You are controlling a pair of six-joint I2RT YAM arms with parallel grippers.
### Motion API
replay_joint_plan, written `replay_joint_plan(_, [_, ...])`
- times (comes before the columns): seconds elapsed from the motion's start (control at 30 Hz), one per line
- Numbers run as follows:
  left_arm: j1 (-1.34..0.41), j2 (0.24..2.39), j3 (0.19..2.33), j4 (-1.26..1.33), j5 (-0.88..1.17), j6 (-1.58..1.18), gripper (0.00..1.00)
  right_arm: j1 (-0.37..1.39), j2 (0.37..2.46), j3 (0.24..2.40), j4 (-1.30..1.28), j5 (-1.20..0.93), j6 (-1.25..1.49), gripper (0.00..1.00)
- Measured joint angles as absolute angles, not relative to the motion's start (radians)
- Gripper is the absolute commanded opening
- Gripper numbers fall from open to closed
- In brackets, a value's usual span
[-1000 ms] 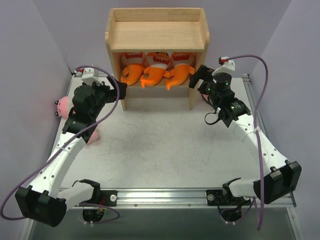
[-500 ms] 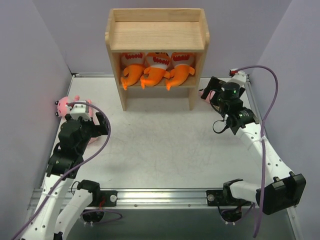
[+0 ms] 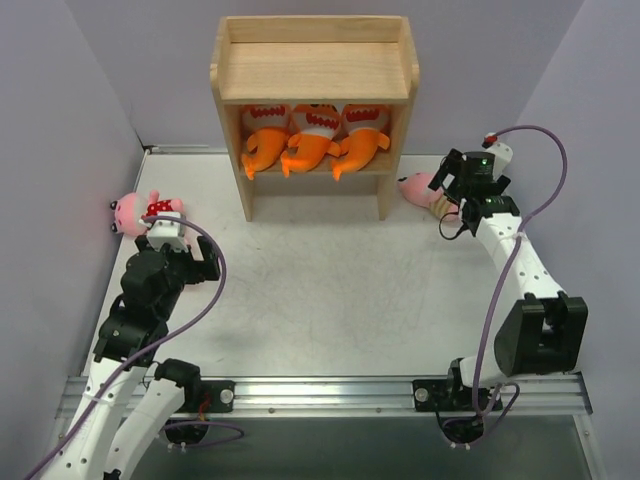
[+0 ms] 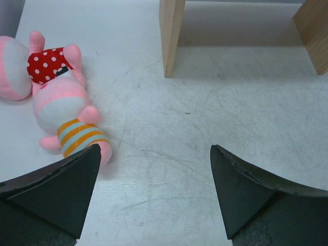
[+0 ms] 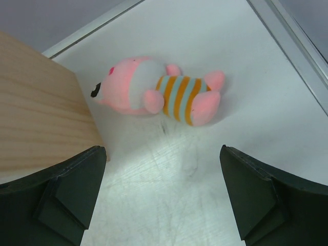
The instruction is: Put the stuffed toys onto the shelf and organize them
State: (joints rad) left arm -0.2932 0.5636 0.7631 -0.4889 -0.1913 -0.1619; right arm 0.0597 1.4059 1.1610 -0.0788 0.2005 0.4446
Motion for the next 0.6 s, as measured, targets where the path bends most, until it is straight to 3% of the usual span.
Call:
replay_joint_plan(0.17, [-0.305,0.567,0.763,-0.489,-0.206,-0.150,0.96,-0.002,1.571,1.283,-0.085,0.139,0.379,0.90])
replay_joint_plan(0.6, [-0.334,0.575,0.758,-0.488,-0.221,-0.134,0.96,-0.087,1.934,1.502,-0.056,-0.041,0.235,0.78])
